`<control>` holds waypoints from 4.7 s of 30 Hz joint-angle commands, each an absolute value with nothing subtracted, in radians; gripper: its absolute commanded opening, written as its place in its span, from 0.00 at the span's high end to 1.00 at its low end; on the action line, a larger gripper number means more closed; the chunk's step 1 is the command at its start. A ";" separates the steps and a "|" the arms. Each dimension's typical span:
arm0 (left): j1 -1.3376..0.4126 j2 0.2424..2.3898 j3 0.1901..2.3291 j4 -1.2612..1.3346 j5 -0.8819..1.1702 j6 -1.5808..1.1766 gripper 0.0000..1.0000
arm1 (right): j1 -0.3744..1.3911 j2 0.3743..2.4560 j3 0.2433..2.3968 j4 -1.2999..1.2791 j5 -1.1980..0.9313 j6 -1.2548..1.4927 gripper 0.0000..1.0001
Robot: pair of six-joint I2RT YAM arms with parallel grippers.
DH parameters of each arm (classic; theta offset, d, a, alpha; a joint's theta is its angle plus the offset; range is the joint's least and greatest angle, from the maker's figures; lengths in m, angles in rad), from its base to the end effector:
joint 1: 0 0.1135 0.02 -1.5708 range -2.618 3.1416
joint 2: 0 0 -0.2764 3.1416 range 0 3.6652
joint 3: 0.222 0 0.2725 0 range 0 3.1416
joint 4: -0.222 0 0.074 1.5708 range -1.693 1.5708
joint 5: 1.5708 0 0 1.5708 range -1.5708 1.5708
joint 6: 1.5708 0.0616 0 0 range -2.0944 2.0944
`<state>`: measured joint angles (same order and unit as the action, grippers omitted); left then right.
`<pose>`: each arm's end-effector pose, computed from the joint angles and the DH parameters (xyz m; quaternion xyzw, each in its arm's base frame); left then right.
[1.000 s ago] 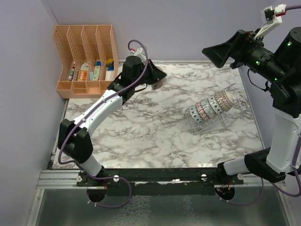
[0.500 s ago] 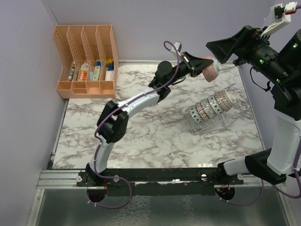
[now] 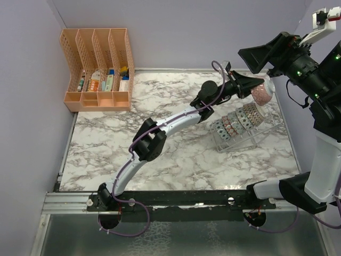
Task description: Load the bowls into the dish rack
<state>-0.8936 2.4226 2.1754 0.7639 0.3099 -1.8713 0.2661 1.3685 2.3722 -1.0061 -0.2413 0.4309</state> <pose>0.3712 -0.4916 0.3542 -0.1156 0.5014 -0.8534 0.0836 0.1799 0.0643 0.6404 -0.0269 0.7074 0.3195 0.6299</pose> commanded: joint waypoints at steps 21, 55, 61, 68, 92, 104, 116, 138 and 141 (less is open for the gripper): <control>-0.972 2.622 2.373 0.698 0.267 -1.982 1.00 | 0.259 1.305 2.306 -1.049 -0.144 0.339 0.00; -0.896 2.496 2.359 0.374 0.348 -1.742 0.58 | 0.259 1.343 2.301 -1.049 -0.183 0.343 0.01; -0.879 2.453 2.327 0.325 0.377 -1.699 0.54 | 0.259 1.345 2.289 -1.036 -0.196 0.343 0.01; -0.869 2.422 2.320 0.242 0.426 -1.645 0.51 | 0.259 1.328 2.238 -0.993 -0.213 0.355 0.01; -0.862 2.468 2.415 0.163 0.502 -1.590 0.44 | 0.259 1.320 2.232 -0.988 -0.218 0.362 0.01; -0.880 2.494 2.404 0.204 0.498 -1.609 0.44 | 0.260 1.325 2.238 -0.998 -0.219 0.362 0.01; -0.887 2.489 2.356 0.215 0.482 -1.614 0.44 | 0.259 1.325 2.229 -1.000 -0.219 0.354 0.01; -0.881 2.467 2.302 0.130 0.479 -1.535 0.44 | 0.259 1.315 2.196 -0.993 -0.225 0.353 0.01; -0.881 2.468 2.307 0.130 0.480 -1.534 0.44 | 0.259 1.313 2.192 -0.989 -0.225 0.354 0.00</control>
